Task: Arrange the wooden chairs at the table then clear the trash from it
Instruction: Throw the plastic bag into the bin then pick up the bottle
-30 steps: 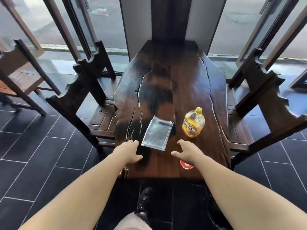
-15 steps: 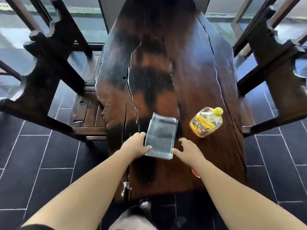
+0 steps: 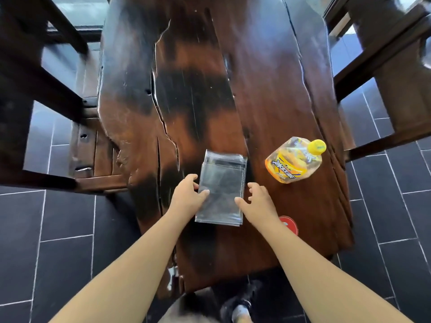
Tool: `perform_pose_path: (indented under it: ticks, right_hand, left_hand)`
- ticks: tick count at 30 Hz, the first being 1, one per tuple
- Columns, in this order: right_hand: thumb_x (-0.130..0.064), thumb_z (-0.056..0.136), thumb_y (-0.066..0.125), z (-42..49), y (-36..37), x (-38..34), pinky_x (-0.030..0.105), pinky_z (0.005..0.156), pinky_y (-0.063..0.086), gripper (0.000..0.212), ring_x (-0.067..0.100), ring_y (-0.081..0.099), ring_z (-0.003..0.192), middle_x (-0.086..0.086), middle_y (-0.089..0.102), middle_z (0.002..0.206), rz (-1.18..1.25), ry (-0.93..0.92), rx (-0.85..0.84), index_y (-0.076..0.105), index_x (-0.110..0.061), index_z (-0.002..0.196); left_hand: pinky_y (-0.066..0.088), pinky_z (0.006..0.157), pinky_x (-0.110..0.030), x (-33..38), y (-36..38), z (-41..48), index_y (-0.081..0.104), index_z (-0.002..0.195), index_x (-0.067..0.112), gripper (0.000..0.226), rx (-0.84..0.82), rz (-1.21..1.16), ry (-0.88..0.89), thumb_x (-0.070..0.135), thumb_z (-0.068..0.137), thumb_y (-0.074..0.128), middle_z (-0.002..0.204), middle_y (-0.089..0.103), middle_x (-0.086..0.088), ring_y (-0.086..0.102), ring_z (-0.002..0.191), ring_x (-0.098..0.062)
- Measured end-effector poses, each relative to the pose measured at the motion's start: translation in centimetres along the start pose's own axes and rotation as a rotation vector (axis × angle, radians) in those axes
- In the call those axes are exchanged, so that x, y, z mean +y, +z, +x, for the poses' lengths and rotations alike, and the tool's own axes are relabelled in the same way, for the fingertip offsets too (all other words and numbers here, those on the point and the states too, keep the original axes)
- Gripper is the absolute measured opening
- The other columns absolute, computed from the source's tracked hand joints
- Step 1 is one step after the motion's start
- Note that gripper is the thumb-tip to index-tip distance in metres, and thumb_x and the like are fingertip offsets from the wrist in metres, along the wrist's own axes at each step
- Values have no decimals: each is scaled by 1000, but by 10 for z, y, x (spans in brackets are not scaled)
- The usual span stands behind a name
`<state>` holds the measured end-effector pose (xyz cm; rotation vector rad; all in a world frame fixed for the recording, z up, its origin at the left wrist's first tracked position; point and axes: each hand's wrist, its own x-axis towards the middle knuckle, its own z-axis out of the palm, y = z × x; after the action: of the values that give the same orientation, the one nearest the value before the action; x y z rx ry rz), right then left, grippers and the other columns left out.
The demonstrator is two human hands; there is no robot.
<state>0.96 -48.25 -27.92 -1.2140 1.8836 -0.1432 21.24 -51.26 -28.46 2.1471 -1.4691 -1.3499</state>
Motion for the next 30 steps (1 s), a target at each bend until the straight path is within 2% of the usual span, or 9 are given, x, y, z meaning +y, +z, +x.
perform_pose_path:
  ticks: [5, 9, 12, 17, 21, 23, 26, 28, 30]
  right_hand:
    - [-28, 89, 67, 6, 7, 1, 35, 89, 49, 41, 24, 59, 101, 4, 46, 121, 21, -17, 50, 53, -16, 125]
    - [-27, 90, 67, 10, 12, 4, 30, 85, 49, 52, 18, 58, 101, 4, 47, 127, 85, -20, 86, 49, -16, 137]
    - [-26, 92, 67, 10, 12, 5, 23, 78, 47, 56, 12, 58, 99, 2, 47, 130, 143, 0, 96, 45, -16, 142]
    - [-28, 94, 66, 9, 13, 9, 12, 67, 42, 53, 11, 57, 103, 0, 49, 130, 204, 15, 108, 46, -18, 142]
    - [-34, 91, 68, 8, 10, 9, 26, 82, 47, 53, 16, 57, 105, 2, 53, 124, 195, 26, 129, 50, -16, 138]
    - [-36, 90, 68, 7, 8, 11, 32, 87, 50, 52, 18, 58, 104, 1, 55, 119, 212, 50, 113, 52, -17, 135]
    - [-35, 89, 70, 1, 4, 12, 32, 83, 50, 45, 19, 60, 101, 1, 61, 110, 287, 73, 66, 56, -15, 128]
    - [-33, 90, 70, -6, -2, 11, 34, 79, 54, 41, 17, 63, 97, -1, 64, 105, 378, 89, 38, 59, -15, 125]
    - [-31, 90, 71, -16, -8, 10, 35, 76, 57, 36, 13, 64, 92, -1, 66, 101, 465, 97, 24, 62, -14, 120]
  left_hand:
    - [43, 78, -28, 2, 11, 5, 60, 127, 16, 44, 8, -66, -54, 21, 86, 74, 89, 65, 2, 62, 89, -16]
    - [46, 70, -28, 3, 17, 10, 69, 103, 16, 20, 39, -59, -62, 15, 84, 74, 78, 62, 5, 59, 74, -13]
    - [47, 67, -27, 1, 20, 9, 70, 91, 17, 7, 39, -90, -66, 11, 87, 71, 80, 67, 3, 62, 76, -15]
    - [58, 76, -38, -5, 21, 5, 69, 85, 18, 11, 14, -218, -110, 8, 90, 69, 83, 69, -5, 66, 80, -20]
    - [57, 71, -34, -9, 16, -4, 67, 85, 11, 12, -54, -321, -109, 0, 90, 65, 81, 67, -15, 63, 76, -21]
    - [56, 70, -33, -9, 13, -9, 67, 84, 12, 13, -82, -360, -110, 0, 90, 64, 76, 64, -12, 63, 75, -21]
    - [54, 69, -34, -5, 6, -19, 65, 81, 11, 16, -97, -421, -110, -2, 90, 64, 71, 60, -5, 61, 74, -20]
    - [55, 74, -39, 0, -1, -27, 64, 82, 9, 14, -110, -494, -116, -3, 90, 64, 73, 61, -5, 62, 77, -23]
    - [56, 73, -38, 8, -6, -35, 64, 84, 9, 13, -126, -532, -115, -3, 90, 64, 76, 64, -6, 64, 78, -22]
